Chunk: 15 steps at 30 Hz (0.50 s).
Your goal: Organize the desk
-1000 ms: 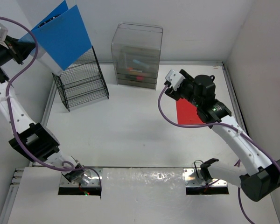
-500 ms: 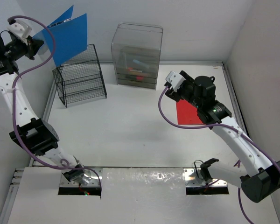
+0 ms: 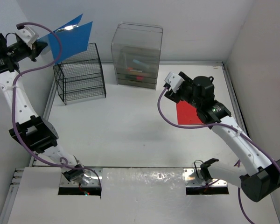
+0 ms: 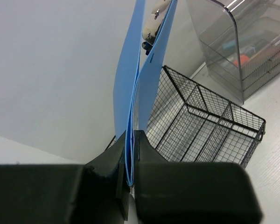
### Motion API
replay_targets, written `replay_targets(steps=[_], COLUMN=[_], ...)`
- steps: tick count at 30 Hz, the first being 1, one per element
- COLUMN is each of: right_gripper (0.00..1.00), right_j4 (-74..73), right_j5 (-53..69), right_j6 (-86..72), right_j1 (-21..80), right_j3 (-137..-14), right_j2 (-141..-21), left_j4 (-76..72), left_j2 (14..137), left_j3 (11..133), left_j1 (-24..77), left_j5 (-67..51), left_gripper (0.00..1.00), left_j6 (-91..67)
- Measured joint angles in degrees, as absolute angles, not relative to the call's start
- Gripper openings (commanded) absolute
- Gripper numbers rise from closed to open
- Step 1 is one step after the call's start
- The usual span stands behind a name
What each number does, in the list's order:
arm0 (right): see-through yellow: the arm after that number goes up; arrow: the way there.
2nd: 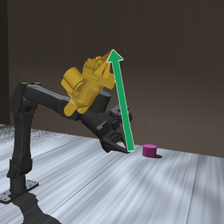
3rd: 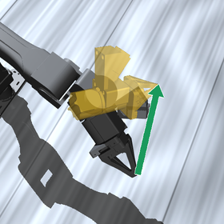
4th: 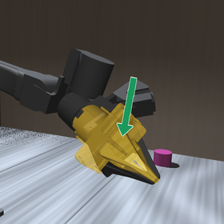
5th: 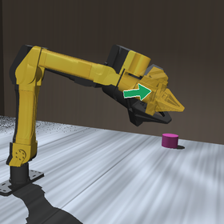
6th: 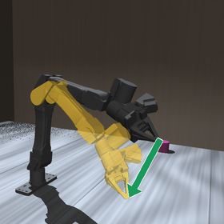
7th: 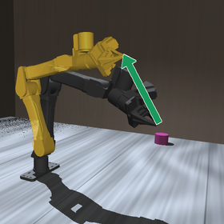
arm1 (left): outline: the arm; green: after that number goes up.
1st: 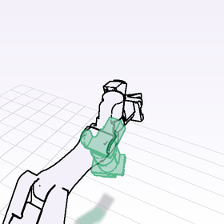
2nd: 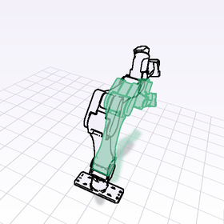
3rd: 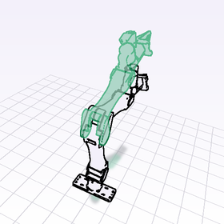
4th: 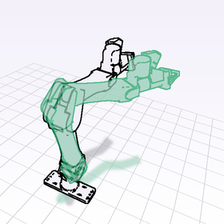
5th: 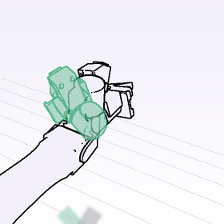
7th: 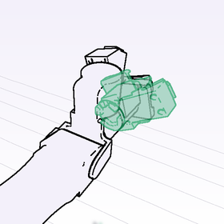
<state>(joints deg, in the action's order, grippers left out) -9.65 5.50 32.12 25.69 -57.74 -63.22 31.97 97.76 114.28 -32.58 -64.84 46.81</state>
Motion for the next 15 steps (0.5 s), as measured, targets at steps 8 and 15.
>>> replay_targets(steps=[8, 15], right_gripper=[0.66, 0.63], right_j4=[-11.1, -11.4], right_j5=[6.5, 6.5], right_j6=[32.1, 30.3], right_j1=[25.7, 25.7], right_j3=[-57.7, -58.0], right_j2=[-65.3, -67.5], left_j4=[31.6, 28.2], left_j2=[102.5, 103.3], left_j3=[118.8, 118.1], left_j1=[-31.9, -29.5], left_j5=[-68.7, -71.5], left_gripper=[0.00, 0.00], left_j6=[47.1, 44.9])
